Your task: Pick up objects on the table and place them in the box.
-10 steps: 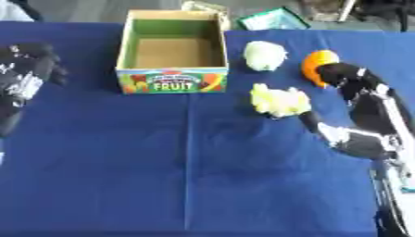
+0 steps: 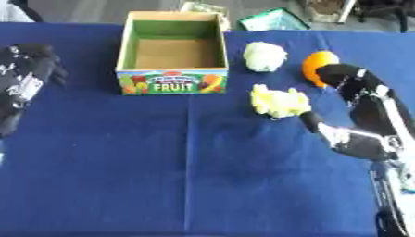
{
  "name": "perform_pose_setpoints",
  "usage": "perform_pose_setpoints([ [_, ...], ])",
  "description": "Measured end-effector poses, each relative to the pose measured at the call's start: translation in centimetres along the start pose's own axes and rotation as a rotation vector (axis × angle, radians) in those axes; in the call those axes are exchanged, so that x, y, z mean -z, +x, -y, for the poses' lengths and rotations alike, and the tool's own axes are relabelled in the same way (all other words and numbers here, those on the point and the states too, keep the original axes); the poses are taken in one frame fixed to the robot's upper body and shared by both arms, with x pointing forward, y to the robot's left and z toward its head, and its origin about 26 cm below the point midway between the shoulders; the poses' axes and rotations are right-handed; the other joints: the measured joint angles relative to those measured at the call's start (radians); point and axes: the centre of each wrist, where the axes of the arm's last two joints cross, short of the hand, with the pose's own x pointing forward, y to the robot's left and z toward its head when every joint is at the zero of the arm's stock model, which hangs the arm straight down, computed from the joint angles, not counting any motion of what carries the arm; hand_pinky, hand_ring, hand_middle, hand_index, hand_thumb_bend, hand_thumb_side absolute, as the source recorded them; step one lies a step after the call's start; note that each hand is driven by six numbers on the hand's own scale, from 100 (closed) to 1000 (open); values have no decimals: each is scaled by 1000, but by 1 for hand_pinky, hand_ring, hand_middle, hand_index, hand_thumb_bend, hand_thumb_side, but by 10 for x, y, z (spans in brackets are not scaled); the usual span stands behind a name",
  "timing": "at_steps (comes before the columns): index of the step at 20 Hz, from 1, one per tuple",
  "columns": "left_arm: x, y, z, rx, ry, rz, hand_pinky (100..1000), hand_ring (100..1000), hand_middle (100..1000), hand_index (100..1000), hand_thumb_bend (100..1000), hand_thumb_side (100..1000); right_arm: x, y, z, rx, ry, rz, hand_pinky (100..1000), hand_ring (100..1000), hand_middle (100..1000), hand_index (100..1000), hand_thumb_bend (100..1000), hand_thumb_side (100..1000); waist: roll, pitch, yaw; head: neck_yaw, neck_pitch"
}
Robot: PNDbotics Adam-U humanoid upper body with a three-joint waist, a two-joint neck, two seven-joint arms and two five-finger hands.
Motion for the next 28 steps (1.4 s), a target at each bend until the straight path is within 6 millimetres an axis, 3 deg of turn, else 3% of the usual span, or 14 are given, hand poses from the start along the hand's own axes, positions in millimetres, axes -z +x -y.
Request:
perform_pose_setpoints([
  [4, 0, 0, 0, 0, 0, 0, 574, 594, 592, 716, 400, 364, 4, 1, 7, -27, 6, 13, 885, 842, 721, 794, 512, 132, 0, 0, 1, -1, 0],
  [14, 0, 0, 0, 0, 0, -1, 574, 595, 592, 717, 400, 363, 26, 5, 55, -207, 92, 91, 877, 844, 707, 813, 511, 140, -4, -6, 1, -1, 0],
  [20, -1, -1, 0, 0, -1, -4, 574, 596, 592, 717, 399, 363, 35, -8, 76, -309, 220, 98, 875, 846, 712, 824, 496, 177, -4, -12, 0, -4, 0],
  [28, -1, -1, 0, -1, -5, -5, 574, 597, 593, 718, 398, 364, 56, -31, 79, -401, 470, 107, 879, 854, 730, 838, 492, 240, -3, -16, 0, -10, 0],
])
